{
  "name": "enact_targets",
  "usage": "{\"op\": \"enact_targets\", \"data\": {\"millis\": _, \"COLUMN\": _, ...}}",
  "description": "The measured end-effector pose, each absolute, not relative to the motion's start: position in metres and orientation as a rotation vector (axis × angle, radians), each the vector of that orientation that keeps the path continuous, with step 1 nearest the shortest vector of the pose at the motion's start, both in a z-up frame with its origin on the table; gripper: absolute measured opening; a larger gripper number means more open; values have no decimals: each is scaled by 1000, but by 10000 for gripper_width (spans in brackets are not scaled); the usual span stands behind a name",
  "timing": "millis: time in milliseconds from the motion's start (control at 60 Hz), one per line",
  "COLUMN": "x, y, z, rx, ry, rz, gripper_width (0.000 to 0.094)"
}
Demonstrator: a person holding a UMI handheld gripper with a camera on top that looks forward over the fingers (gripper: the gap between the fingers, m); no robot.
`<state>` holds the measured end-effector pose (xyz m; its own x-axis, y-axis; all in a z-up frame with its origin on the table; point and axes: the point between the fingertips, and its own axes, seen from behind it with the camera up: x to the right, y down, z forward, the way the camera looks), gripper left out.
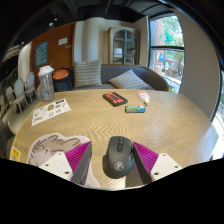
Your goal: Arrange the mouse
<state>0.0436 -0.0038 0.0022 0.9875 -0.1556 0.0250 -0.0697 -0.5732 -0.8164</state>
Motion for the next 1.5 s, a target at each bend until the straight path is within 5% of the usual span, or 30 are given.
{"op": "enact_targets", "data": {"millis": 100, "x": 36, "y": 19, "z": 0, "rx": -2195, "ry": 129, "rz": -85, "gripper_width": 776}}
{"op": "enact_targets", "data": {"millis": 167, "x": 42, "y": 24, "z": -4, "rx": -2212, "ry": 131, "rz": -128, "gripper_width": 500}}
{"op": "enact_targets", "data": {"millis": 383, "x": 44, "y": 24, "z": 29, "rx": -2161, "ry": 159, "rz": -183, "gripper_width": 355}}
{"op": "enact_targets", "data": {"millis": 583, "x": -22, "y": -13, "z": 82, "rx": -2107, "ry": 115, "rz": -183, "gripper_width": 355}}
{"op": "enact_targets", "data": {"millis": 933, "x": -136, "y": -27, "z": 2, "rx": -2265, "ry": -61, "rz": -140, "gripper_width": 351}}
{"op": "enact_targets", "data": {"millis": 1033, "x": -134, "y": -21, "z": 3, "rx": -2243, "ry": -79, "rz": -188, "gripper_width": 355}}
{"op": "enact_targets", "data": {"millis": 1133, "x": -134, "y": -19, "z": 3, "rx": -2231, "ry": -19, "rz": -162, "gripper_width": 492}}
{"op": "enact_targets", "data": {"millis": 1233, "x": -140, "y": -19, "z": 21, "rx": -2168, "ry": 3, "rz": -150, "gripper_width": 723}}
{"op": "enact_targets", "data": {"millis": 1500, "x": -155, "y": -106, "z": 54, "rx": -2095, "ry": 69, "rz": -228, "gripper_width": 797}}
